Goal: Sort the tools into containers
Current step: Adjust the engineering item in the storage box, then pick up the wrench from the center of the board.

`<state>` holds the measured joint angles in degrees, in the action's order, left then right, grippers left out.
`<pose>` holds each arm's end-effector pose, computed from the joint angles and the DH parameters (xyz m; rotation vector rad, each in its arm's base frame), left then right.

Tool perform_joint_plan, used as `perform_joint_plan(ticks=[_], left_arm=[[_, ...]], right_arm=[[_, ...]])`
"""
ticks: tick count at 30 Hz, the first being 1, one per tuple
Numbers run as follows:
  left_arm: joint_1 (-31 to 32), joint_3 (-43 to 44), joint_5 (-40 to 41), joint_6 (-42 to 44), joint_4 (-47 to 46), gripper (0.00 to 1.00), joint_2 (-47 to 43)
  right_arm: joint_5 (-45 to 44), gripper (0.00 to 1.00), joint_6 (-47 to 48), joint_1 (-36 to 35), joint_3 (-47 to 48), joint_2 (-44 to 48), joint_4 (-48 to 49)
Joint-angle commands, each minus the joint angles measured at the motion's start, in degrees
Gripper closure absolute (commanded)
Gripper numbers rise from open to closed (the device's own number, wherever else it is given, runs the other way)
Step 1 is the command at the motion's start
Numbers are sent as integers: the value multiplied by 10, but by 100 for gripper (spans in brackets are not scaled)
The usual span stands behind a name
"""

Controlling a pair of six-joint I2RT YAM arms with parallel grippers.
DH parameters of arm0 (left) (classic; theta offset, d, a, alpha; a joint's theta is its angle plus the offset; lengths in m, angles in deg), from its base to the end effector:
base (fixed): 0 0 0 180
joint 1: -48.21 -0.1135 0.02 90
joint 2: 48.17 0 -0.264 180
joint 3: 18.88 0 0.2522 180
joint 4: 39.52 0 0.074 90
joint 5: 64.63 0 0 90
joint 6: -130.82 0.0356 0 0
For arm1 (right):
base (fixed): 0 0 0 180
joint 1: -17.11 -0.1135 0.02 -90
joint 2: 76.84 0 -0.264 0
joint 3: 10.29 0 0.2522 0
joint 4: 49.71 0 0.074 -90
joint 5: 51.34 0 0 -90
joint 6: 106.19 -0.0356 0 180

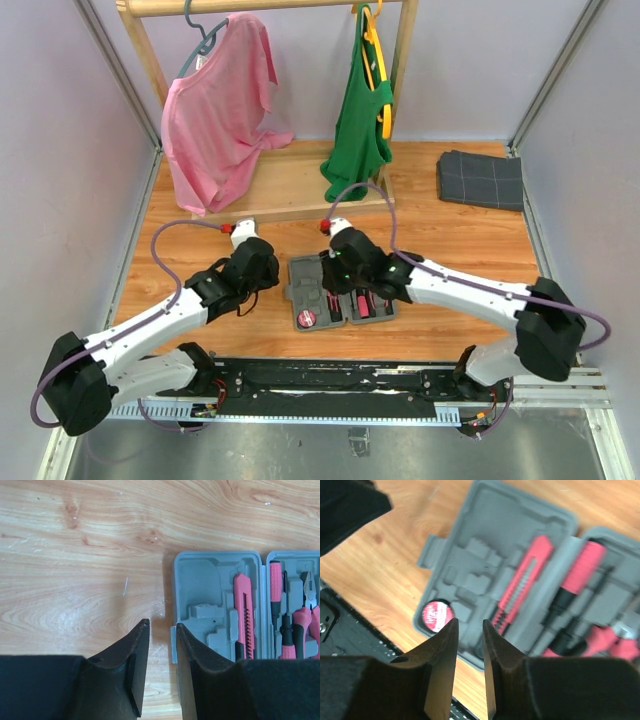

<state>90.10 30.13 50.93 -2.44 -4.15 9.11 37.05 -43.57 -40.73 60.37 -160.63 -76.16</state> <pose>0.1619 -0.1246 0.2261 -0.2451 2.2440 -0.2756 0.1720 0.2716 0.2488 -0.6088 2.2961 0.7325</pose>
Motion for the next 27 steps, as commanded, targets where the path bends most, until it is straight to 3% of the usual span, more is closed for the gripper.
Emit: perform_joint_plan(ticks=[1,6,12,19,27], left_arm=[[-7,-3,-25,36,-52,67,22],[-7,-1,-40,42,-77,67,51],[-8,1,-44,55,-99,61,71],[-23,7,-57,74,-115,57,107],[-30,6,-65,82,-124,57,121]], right_arm=[[-81,71,-23,51,-56,69,-63],[-141,64,-56,130,-109,149,-130],[-193,47,-95,178,-160,195,-165],[-168,40,-116,227,-182,171,-162],[-140,39,-106,242,-168,98,-152]])
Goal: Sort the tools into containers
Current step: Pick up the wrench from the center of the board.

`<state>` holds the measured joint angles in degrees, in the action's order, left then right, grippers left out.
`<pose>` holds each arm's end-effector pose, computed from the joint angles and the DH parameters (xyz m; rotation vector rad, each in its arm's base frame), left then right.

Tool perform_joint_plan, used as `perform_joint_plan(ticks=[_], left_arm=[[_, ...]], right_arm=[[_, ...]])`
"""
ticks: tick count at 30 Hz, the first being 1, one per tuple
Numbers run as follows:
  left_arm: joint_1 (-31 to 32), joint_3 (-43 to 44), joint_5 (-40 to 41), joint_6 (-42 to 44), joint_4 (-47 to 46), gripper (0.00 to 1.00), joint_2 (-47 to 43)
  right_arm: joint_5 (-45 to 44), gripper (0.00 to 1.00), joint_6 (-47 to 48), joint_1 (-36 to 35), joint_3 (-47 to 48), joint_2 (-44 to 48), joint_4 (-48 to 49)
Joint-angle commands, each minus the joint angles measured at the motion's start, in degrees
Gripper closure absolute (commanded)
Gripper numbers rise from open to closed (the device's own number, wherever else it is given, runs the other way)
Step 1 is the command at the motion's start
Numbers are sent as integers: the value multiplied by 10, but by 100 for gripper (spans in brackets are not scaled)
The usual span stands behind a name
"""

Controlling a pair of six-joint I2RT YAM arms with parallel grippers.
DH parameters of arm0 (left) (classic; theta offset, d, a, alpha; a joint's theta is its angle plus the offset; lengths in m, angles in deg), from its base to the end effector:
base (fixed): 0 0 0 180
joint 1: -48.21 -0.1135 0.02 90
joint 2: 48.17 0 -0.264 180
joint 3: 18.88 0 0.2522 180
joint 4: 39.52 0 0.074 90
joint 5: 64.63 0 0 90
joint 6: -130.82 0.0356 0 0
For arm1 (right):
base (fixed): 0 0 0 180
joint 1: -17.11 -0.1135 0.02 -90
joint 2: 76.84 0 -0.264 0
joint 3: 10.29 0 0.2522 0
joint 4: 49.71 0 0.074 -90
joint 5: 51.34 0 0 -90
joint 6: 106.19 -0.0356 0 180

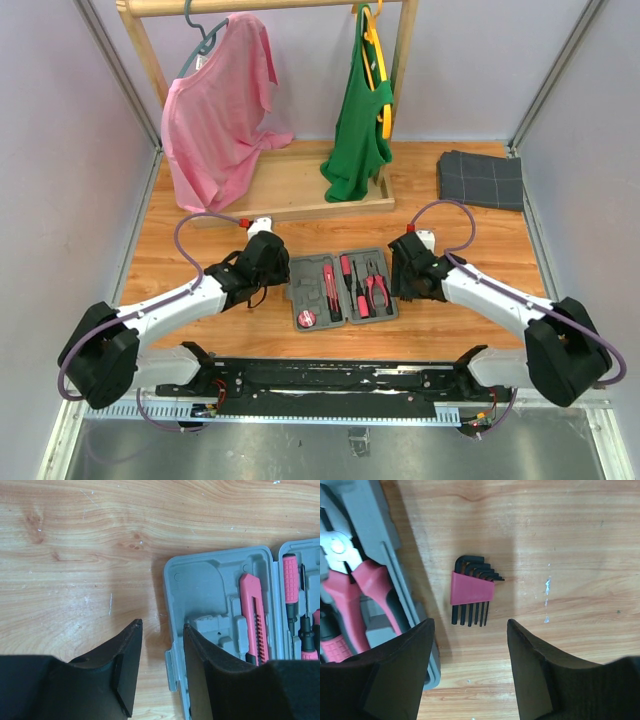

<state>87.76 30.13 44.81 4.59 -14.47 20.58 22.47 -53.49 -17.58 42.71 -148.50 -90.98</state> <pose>0.1911 -0.1424 0.1986 -0.0977 2.3114 -0.2781 0.1948 0.1228 0.1898 0.1557 2.5508 0.1093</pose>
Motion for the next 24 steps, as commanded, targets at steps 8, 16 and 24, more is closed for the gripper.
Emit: perform_joint_plan(ticks=[8,16,24], left_arm=[[-6,-10,-4,7,-26,57,0],[-7,-12,-5,7,-27,57,0],[-7,-11,-11,7,-30,57,5]], right_arm=[[34,40,-13,35,-7,-55,48],[36,47,-6,38,-1,-93,48],[13,56,-6,38,-6,-110,41]])
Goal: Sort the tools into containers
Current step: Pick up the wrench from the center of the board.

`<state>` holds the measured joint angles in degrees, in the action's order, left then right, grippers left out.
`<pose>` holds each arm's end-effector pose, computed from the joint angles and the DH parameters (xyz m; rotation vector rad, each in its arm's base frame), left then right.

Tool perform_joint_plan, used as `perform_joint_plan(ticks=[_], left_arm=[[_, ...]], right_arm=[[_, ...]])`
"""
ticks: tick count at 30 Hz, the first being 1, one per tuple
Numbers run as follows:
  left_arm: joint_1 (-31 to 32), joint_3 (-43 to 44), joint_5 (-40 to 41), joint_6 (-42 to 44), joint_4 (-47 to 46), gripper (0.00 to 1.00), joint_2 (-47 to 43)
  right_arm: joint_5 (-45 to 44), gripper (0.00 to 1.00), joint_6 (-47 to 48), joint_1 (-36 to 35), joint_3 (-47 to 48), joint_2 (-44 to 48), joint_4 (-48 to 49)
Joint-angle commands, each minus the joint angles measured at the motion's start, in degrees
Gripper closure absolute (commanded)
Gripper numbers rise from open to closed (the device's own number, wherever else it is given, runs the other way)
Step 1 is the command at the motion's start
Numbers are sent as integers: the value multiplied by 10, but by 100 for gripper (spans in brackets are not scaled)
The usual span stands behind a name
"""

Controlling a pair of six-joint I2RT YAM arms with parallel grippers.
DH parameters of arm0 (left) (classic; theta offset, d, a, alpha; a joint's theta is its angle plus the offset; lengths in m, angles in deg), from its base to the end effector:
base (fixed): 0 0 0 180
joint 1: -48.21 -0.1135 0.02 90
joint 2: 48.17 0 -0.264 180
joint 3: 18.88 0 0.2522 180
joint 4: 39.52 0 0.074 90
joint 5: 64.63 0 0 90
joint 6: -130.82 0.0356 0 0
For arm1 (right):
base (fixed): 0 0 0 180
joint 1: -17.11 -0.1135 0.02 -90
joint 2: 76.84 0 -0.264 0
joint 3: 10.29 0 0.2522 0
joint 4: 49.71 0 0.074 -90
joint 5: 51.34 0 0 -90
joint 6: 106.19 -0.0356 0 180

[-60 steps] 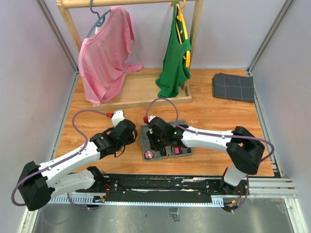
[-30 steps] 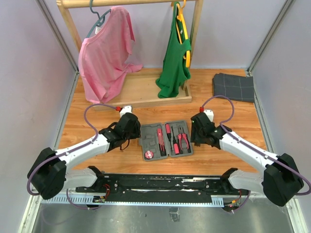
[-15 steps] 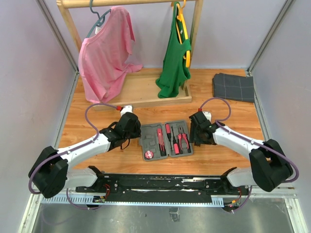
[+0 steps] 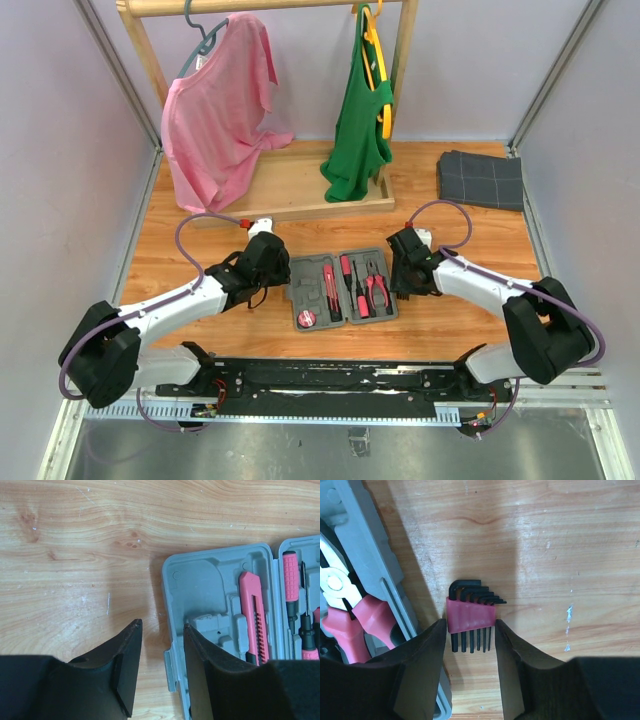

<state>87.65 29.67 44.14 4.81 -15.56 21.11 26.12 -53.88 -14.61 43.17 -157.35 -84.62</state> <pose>0.1919 -0.1430 0.1954 -0.0902 2.3149 -0.2881 0.2186 0.1260 0.1632 0.2078 2.6073 0.1355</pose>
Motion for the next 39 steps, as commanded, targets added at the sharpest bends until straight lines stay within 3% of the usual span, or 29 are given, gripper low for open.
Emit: perform_joint_plan(ticks=[1,10,24,28,31,34,39], left_arm=[[-5,-5,-4,5,-19,57,1],[-5,-4,-23,9,-33,55,-13],[-6,13,-105,5,-87,36,-82],[-5,15,-100,3,-83,35,-83],[-6,9,-102,0,-83,35,-82],[-6,7,-104,1,-82,35,-78],[-6,6,-111,-2,-83,35,-71]], right_arm=[[-27,58,-2,9,-12,-21,-24],[-56,73,8,15,-32,24,-27],[14,73,76,15,-56,209,23],[-64,69,64,17,-55,218,-14],[-87,58,54,39,-43,207,-45],[-80,46,46,77,-43,202,-46],[-29,36,81,133,-24,160,-40]])
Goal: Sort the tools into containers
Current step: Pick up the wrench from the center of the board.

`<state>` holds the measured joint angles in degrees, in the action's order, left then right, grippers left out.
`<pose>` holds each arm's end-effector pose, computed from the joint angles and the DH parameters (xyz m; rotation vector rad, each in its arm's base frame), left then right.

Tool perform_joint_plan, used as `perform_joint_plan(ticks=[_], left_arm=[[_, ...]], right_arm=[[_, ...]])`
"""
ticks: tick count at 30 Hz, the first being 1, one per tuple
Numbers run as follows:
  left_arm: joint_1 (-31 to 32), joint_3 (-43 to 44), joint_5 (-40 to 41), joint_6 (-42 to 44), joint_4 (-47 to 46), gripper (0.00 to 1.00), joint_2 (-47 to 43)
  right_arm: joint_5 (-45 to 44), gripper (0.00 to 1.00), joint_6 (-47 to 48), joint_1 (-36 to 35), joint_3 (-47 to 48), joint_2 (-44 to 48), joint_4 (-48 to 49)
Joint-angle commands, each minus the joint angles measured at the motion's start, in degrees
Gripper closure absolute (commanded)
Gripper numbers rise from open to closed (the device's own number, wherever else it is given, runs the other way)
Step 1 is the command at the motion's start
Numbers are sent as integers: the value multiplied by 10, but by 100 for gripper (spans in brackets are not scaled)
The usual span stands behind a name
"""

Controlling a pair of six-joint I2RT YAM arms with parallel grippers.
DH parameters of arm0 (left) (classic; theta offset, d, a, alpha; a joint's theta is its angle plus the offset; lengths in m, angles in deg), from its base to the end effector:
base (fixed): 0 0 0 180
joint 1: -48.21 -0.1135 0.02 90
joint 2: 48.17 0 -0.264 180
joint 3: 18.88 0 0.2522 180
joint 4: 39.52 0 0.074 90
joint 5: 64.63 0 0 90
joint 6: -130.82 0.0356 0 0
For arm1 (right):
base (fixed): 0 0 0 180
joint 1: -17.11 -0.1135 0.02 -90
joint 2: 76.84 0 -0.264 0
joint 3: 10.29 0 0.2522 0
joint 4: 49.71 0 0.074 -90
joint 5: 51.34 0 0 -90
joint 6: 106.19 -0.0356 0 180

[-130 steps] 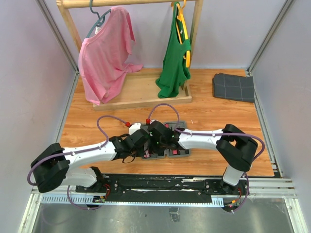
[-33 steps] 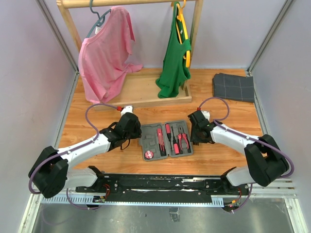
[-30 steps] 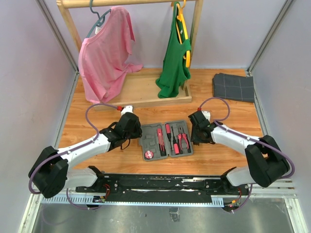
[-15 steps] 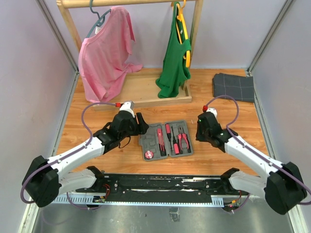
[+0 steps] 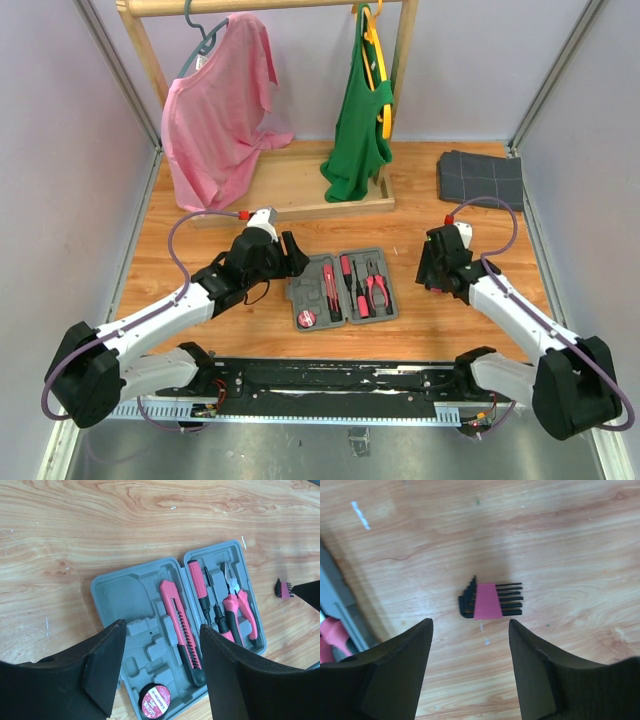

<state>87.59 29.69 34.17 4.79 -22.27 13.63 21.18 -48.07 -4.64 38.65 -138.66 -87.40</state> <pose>0.1850 -0.1448 0.2331 -0.0318 2.1592 -0.6231 0.1988 0.0678 0.2066 0.3430 2.3752 0.0586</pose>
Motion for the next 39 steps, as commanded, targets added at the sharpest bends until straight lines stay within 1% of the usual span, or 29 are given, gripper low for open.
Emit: perform_joint_plan(ticks=[1,2,3,5,9,14,19,24,27,33,35,39], left_arm=[[-5,5,-12,-3,-16,35,5],[-5,4,-12,-4,-17,35,7],[-5,3,-13,-4,-18,35,8],[-5,3,-14,-3,-19,35,9],[-5,2,-14,-3,-16,35,11],[-5,-1,-14,-6,-16,35,12],[-5,-3,-15,-6,-16,35,17],[-5,-3,-18,-7,-17,35,23],[-5,-3,-22,-7,-18,35,25],[-5,-7,-21,-8,-17,35,25],[-5,-9,-21,-9,-19,35,26],[-5,-9,-25,-10,-21,36,30]], right_arm=[[32,34,35,41,28,-40,-11],[45,31,49,48,36,-56,-12],[54,24,61,54,46,-75,-17],[68,17,80,65,67,-113,-33],[92,14,97,84,89,-168,-39],[118,14,134,93,103,-205,-27],[154,14,170,98,102,-211,3],[152,14,178,100,102,-213,26],[145,13,177,103,102,-219,33],[173,13,148,112,91,-232,21],[193,14,138,118,83,-230,16],[201,14,109,121,72,-213,-10]])
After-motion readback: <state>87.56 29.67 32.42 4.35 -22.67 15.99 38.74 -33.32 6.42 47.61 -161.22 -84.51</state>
